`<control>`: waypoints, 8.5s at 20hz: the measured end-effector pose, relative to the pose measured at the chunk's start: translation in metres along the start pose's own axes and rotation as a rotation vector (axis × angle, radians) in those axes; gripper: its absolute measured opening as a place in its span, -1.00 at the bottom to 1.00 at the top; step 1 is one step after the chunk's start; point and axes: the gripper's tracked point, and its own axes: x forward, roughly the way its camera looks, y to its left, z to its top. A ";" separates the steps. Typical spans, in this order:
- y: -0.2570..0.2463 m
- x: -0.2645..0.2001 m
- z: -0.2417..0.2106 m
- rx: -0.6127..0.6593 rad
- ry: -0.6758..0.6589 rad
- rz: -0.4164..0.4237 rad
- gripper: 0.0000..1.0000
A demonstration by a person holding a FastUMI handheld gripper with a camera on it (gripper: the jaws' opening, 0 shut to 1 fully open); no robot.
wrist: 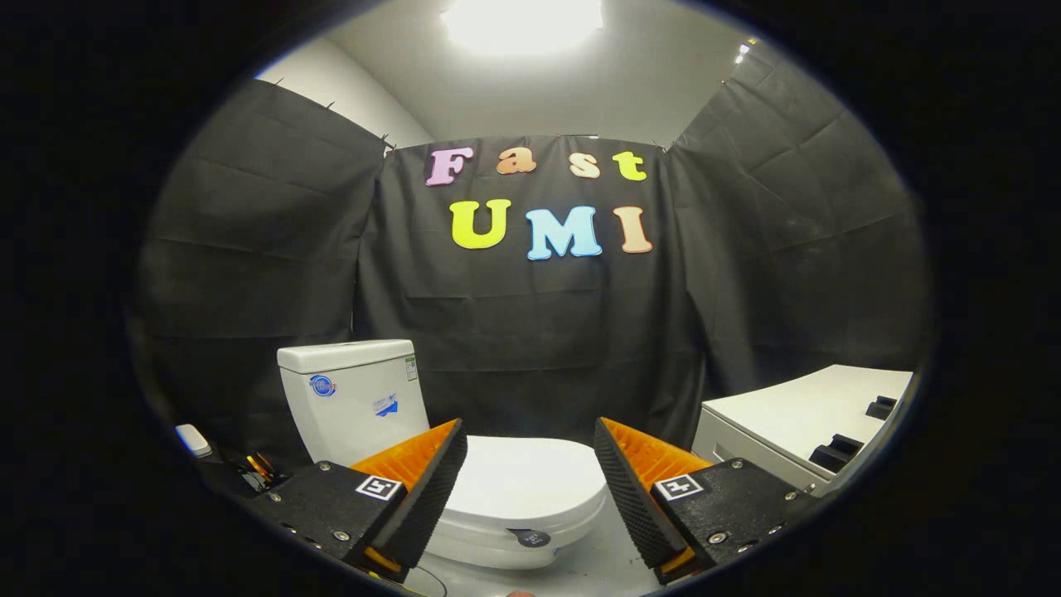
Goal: Open the toilet lid.
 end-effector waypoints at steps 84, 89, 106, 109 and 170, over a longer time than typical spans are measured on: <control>-0.018 0.054 -0.283 1.188 0.527 -0.312 -0.98; -0.017 0.053 -0.279 1.149 0.575 -0.303 -1.00; -0.006 0.062 -0.205 0.907 0.580 -0.295 -1.00; 0.000 0.063 -0.192 0.895 0.566 -0.288 -1.00; 0.164 0.107 -0.022 -0.050 0.465 -0.102 -1.00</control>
